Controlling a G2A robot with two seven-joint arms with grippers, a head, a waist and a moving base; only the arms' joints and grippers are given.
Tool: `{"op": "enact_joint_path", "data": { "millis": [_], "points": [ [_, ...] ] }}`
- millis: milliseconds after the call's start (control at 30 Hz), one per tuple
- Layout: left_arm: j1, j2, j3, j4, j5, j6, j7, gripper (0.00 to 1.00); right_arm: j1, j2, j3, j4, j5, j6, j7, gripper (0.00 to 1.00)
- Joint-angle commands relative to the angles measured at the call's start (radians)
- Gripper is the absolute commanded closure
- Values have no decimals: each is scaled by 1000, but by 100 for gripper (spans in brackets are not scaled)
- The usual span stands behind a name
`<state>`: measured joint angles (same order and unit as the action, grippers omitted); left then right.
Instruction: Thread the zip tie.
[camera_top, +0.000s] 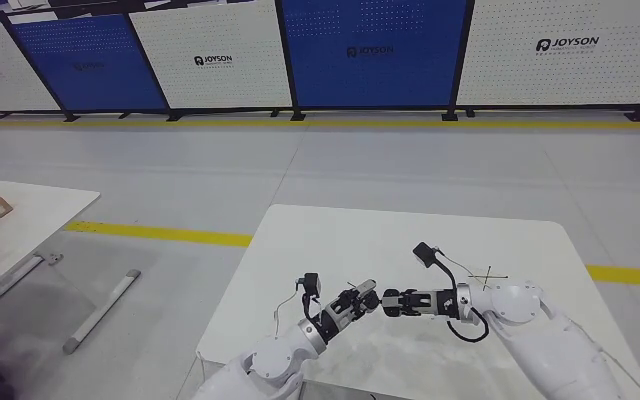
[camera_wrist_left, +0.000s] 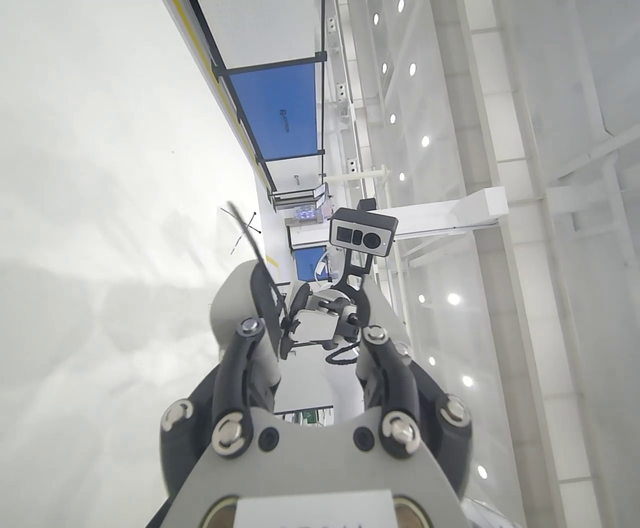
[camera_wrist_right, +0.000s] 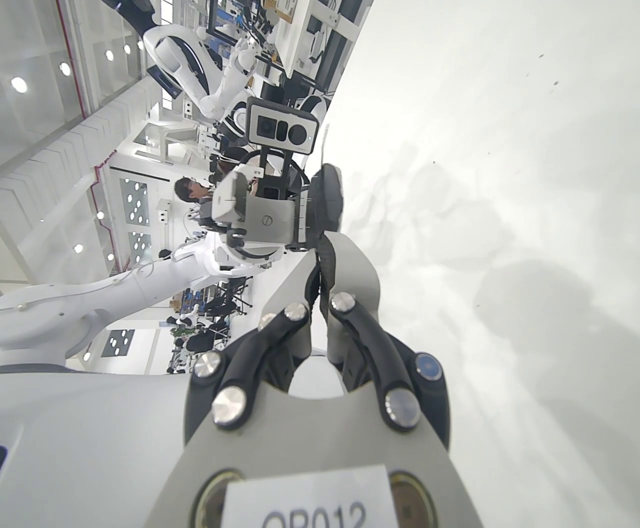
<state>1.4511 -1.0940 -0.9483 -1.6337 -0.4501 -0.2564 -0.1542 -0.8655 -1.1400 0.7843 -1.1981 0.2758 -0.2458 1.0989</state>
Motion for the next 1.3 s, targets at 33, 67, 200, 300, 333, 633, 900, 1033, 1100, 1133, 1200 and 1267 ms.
{"op": "enact_joint_path", "data": {
  "millis": [33, 67, 200, 300, 333, 633, 900, 1033, 1100, 1133, 1200, 1267],
  "points": [
    [5, 2, -12, -3, -3, -4, -21, 100, 0, 0, 0, 0, 0, 0, 0, 100],
    [8, 2, -17, -4, -5, -6, -27, 100, 0, 0, 0, 0, 0, 0, 0, 100],
    [14, 3, -30, -5, 4, -10, -42, 100, 0, 0, 0, 0, 0, 0, 0, 100],
    [18, 4, -35, -1, 31, -12, -47, 96, 0, 0, 0, 0, 0, 0, 0, 100],
    [19, 4, -35, -1, 38, -14, -45, 89, 0, 0, 0, 0, 0, 0, 0, 100],
    [15, -4, -31, 19, 91, -36, -16, 78, 0, 0, 0, 0, 0, 0, 0, 100],
    [6, -12, -26, 39, 110, -45, -3, 96, 0, 0, 0, 0, 0, 0, 0, 100],
    [5, -15, -27, 45, 115, -46, -4, 100, 0, 0, 0, 0, 0, 0, 0, 100],
    [5, -16, -29, 48, 121, -45, -7, 100, 0, 0, 0, 0, 0, 0, 0, 100],
    [5, -16, -29, 49, 124, -46, -7, 100, 0, 0, 0, 0, 0, 0, 0, 100],
    [6, -17, -29, 50, 133, -48, -7, 100, 0, 0, 0, 0, 0, 0, 0, 100],
    [8, -18, -30, 51, 137, -49, -7, 100, 0, 0, 0, 0, 0, 0, 0, 100]
  ]
}}
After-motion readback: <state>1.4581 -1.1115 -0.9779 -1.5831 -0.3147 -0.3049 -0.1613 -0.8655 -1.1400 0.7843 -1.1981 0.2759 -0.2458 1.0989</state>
